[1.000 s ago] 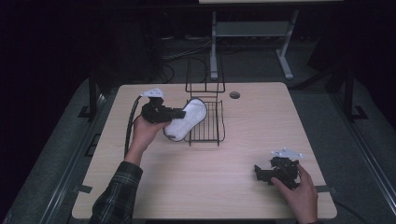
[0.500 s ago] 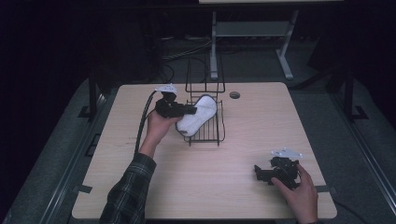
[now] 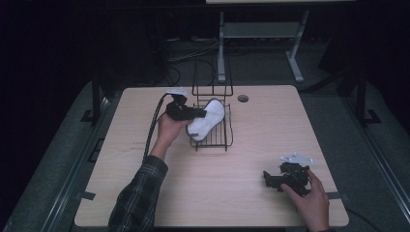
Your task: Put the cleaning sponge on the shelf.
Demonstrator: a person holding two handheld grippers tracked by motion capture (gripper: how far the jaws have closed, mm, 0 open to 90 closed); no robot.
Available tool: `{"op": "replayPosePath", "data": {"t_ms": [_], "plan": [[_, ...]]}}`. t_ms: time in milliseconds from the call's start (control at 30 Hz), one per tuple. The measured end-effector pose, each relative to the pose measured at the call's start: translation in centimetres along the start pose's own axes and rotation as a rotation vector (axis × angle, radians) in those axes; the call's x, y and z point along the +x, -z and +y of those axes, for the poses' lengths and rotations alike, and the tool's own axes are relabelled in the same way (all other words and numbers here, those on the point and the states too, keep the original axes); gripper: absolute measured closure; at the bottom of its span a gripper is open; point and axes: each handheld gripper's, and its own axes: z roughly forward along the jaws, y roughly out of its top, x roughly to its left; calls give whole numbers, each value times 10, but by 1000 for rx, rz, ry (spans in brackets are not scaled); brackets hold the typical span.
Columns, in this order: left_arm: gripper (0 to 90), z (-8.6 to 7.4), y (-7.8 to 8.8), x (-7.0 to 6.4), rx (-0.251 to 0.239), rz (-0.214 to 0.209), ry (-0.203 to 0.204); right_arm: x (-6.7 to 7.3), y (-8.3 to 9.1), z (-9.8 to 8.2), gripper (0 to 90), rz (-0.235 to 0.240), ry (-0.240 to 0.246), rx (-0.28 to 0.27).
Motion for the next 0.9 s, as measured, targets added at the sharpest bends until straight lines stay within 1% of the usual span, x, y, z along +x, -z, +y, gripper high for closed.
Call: {"op": "replayPosePath", "data": {"t_ms": [167,267,333,700,833,900], "plan": [[745,-2,-3,3,0,33,-6,0,0,0,0,0,1,0],[727,-3,-4,5,7,68,-7,0,0,0,0,1,1,0],[716,-4,-4,7,9,81,-4,0,0,0,0,1,1,0],[679,-7,-5,14,17,114,6,0,0,0,0,1,0,0],[639,-8,-5,15,34,148,-2,0,0,0,0,1,0,0],[632,-9,-5,16,52,165,-14,0,0,0,0,1,0,0]]}}
